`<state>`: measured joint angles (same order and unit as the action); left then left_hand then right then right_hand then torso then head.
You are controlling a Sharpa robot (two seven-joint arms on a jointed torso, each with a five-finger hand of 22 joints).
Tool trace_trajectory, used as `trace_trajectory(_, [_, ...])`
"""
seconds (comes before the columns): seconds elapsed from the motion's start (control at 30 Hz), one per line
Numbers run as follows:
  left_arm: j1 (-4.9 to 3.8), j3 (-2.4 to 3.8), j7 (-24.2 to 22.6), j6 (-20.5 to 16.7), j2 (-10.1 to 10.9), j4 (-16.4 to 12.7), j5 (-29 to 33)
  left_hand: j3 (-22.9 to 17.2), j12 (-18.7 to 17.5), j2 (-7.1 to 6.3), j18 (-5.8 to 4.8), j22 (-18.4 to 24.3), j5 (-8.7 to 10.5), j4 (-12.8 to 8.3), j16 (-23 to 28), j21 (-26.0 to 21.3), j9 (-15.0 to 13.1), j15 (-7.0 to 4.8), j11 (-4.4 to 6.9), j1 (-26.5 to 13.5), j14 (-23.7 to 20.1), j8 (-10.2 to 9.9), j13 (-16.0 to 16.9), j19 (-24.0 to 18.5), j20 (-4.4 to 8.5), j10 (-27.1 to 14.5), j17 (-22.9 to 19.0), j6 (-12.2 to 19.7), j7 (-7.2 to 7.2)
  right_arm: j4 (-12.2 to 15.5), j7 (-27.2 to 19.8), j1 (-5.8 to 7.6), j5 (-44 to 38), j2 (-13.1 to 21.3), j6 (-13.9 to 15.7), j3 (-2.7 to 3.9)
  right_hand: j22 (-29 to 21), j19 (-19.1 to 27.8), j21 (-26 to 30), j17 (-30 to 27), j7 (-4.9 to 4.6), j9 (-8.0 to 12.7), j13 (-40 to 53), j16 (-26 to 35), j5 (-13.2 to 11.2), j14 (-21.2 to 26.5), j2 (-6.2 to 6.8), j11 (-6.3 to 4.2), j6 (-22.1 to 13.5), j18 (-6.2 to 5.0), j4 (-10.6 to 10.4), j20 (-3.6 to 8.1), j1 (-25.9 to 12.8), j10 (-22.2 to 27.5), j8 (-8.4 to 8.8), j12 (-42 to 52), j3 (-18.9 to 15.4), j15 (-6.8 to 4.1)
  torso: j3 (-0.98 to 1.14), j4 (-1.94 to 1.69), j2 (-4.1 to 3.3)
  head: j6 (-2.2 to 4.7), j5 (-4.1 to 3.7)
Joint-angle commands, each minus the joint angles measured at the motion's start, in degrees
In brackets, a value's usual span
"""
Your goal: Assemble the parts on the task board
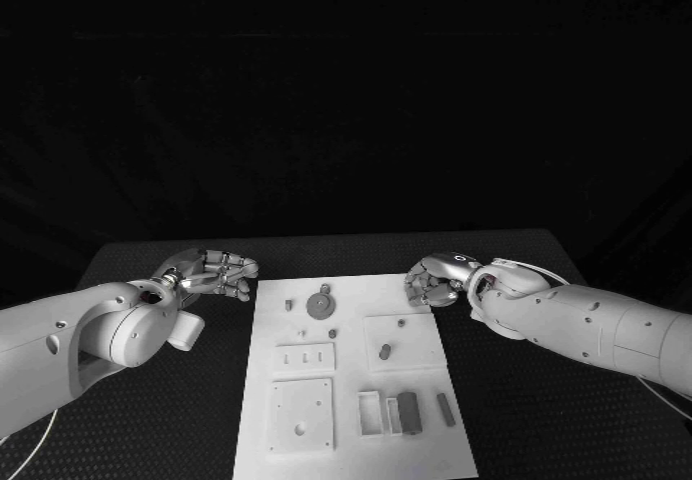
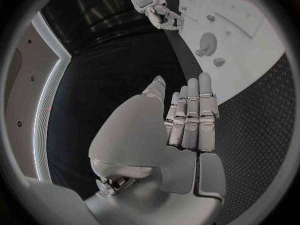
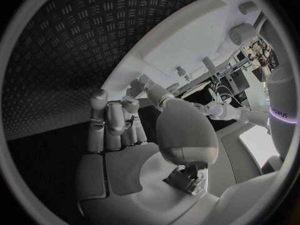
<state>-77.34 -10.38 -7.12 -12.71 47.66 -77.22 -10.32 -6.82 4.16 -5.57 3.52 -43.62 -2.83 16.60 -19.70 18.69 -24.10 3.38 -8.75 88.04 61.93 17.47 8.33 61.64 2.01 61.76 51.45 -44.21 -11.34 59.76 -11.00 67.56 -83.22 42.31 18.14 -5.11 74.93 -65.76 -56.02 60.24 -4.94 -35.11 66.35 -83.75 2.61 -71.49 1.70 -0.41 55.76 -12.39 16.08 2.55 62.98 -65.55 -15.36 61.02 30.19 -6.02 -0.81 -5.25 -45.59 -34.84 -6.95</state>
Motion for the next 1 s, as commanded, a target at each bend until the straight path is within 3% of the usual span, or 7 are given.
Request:
trace_trajectory(0.03, [-0.02,0.03,-0.58,0.95,-0.05,-0.15,-0.23,-0.49,-0.19,0.06,1.42,-0.09,-0.06,-0.02,0.20,-0.40,-0.11,-0.12,-0.32,-0.43,0.33,0.18,0.06,-0.12,0.41,0.16,0.08,0.12,-0.72,0.56,0.53,-0.04,0.62,0.10,1.55,0.00,1.22,-0.22,-0.43,0.63,-0.92,-0.85,0.17,-0.45,0.17,-1.03,-0.96,-0.02,1.67,-2.61,0.48,0.30,0.57,-0.66,-0.63,0.51,0.05,-0.26,0.00,0.05,-0.01,0.04,0.09])
trace_trajectory(0.17, [-0.02,0.03,-0.69,1.41,-0.07,-0.19,-0.94,-0.60,0.11,0.26,1.41,-0.20,-0.06,-0.03,0.34,-0.43,-0.28,-0.20,-0.10,-0.31,0.44,0.56,0.26,-0.08,0.43,0.83,0.27,-0.52,-0.46,1.81,1.33,-0.03,0.41,0.47,2.49,0.02,1.21,-0.24,-0.62,1.22,-0.80,-0.96,0.27,-0.72,0.17,-1.53,-0.99,-0.14,1.97,-2.61,0.57,0.39,1.03,-0.89,-0.72,0.67,0.07,-0.38,-0.01,0.06,0.01,0.19,0.09])
trace_trajectory(0.3, [-0.04,0.04,-0.72,1.96,-0.10,-0.24,-1.71,-0.65,1.15,0.82,1.32,-0.41,-0.07,-0.02,0.61,-0.49,-0.82,-0.35,0.81,-0.30,0.56,1.90,1.08,-0.06,0.53,3.15,0.62,-2.98,0.61,3.87,2.49,0.12,-0.63,1.14,2.88,0.36,1.21,-0.22,-0.76,1.42,-0.81,-0.95,0.32,-0.83,0.18,-1.70,-0.94,-0.15,1.86,-2.61,0.65,0.50,1.57,-0.98,-0.59,0.72,0.09,-0.43,-0.02,0.07,0.05,0.35,0.12])
trace_trajectory(0.4, [-0.04,0.04,-0.65,2.23,-0.18,-0.25,-2.30,-0.62,1.61,1.35,1.26,-0.59,-0.06,-0.01,0.87,-0.56,-1.14,-0.39,1.39,-0.38,0.62,2.81,1.63,-0.06,0.61,4.41,0.89,-4.96,1.65,5.31,3.42,0.86,-1.68,1.36,3.08,0.48,1.20,-0.19,-0.81,1.33,-0.86,-0.91,0.33,-0.84,0.18,-1.66,-1.10,-0.11,1.72,-2.61,0.61,0.54,1.74,-1.00,-0.47,0.72,0.09,-0.42,-0.07,0.09,0.06,0.52,0.20])
trace_trajectory(0.57, [-0.04,0.04,-0.07,2.26,-0.73,-0.06,-3.24,-0.51,1.91,1.78,1.21,-0.79,-0.06,-0.01,1.14,-0.63,-1.17,-0.42,1.91,-0.47,0.74,3.12,2.21,-0.06,0.67,5.48,1.21,-6.15,2.05,8.57,5.95,1.98,-3.59,1.80,2.47,0.57,1.20,-0.19,-0.82,1.32,-0.87,-0.91,0.33,-0.83,0.18,-1.65,-1.15,-0.10,1.70,-2.61,0.61,0.55,1.76,-1.00,-0.45,0.72,0.09,-0.42,-0.09,0.17,0.24,0.88,0.45])
trace_trajectory(0.9, [0.34,0.03,5.27,0.59,-2.77,-3.00,-6.09,-0.51,1.91,1.78,1.21,-0.79,-0.06,-0.01,1.14,-0.63,-1.17,-0.42,1.91,-0.47,0.74,3.12,2.21,-0.06,0.67,5.48,1.21,-6.15,2.05,18.21,13.32,3.87,-7.15,1.66,-1.30,0.61,1.20,-0.19,-0.82,1.32,-0.87,-0.91,0.33,-0.83,0.18,-1.65,-1.15,-0.10,1.70,-2.61,0.61,0.55,1.76,-1.00,-0.45,0.72,0.09,-0.42,-0.37,0.74,1.41,1.31,1.26])
trace_trajectory(1.0, [0.59,0.03,6.01,0.69,-3.76,-3.66,-0.18,-0.49,1.93,1.79,1.21,-0.81,-0.06,-0.01,1.16,-0.64,-1.16,-0.43,1.94,-0.47,0.76,3.13,2.26,-0.07,0.67,5.56,1.23,-6.22,2.07,19.94,14.42,3.90,-7.45,1.03,-1.84,0.62,1.20,-0.18,-0.82,1.38,-0.88,-0.90,0.33,-0.85,0.18,-1.69,-1.16,-0.09,1.68,-2.61,0.61,0.56,1.78,-1.00,-0.43,0.72,0.09,-0.41,-0.47,0.88,1.88,1.30,1.75])
